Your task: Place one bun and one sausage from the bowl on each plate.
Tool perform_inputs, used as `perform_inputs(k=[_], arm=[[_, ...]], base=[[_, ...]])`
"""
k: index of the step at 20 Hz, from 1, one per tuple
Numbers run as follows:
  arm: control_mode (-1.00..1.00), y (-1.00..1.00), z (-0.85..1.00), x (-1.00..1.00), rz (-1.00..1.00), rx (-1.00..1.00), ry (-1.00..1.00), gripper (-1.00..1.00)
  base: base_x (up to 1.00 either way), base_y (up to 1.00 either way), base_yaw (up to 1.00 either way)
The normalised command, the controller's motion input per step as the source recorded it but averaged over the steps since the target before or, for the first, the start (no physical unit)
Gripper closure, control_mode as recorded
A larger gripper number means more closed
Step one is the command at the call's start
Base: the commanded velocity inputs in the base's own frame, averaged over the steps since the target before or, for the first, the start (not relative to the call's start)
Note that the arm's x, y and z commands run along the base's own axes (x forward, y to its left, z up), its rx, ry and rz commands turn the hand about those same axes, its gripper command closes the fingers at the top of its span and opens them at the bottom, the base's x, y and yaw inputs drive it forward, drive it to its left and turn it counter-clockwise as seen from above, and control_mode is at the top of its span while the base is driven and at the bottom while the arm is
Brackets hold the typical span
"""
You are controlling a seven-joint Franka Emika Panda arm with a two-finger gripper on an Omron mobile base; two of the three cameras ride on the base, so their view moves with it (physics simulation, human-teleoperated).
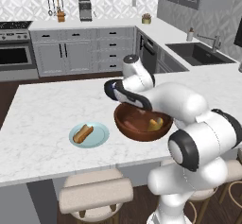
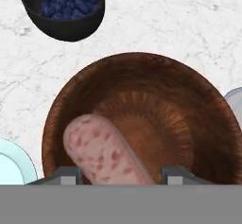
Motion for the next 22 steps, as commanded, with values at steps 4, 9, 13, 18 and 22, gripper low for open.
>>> perform_inputs(k=[4, 9, 13, 18, 22], arm=[[-1.0, 0.78, 0.12, -0.54, -0.26, 0.28, 0.27, 1.0], [-1.0, 0.74, -0.05, -0.5, -0.24, 0.17, 0.08, 1.0], [-1.0, 0.64, -0.45, -0.24, -0.23, 0.09, 0.0, 1.0], [-1.0, 0.5, -0.48, -0.03, -0.24, 0.09, -0.01, 1.0], [-1.0, 0.36, -0.54, 0.01, -0.25, 0.05, 0.0, 1.0]], base=[[0.0, 0.0, 0.0], [0.0, 0.0, 0.0], [0.0, 0.0, 0.0], [0.0, 0.0, 0.0], [0.0, 0.0, 0.0]])
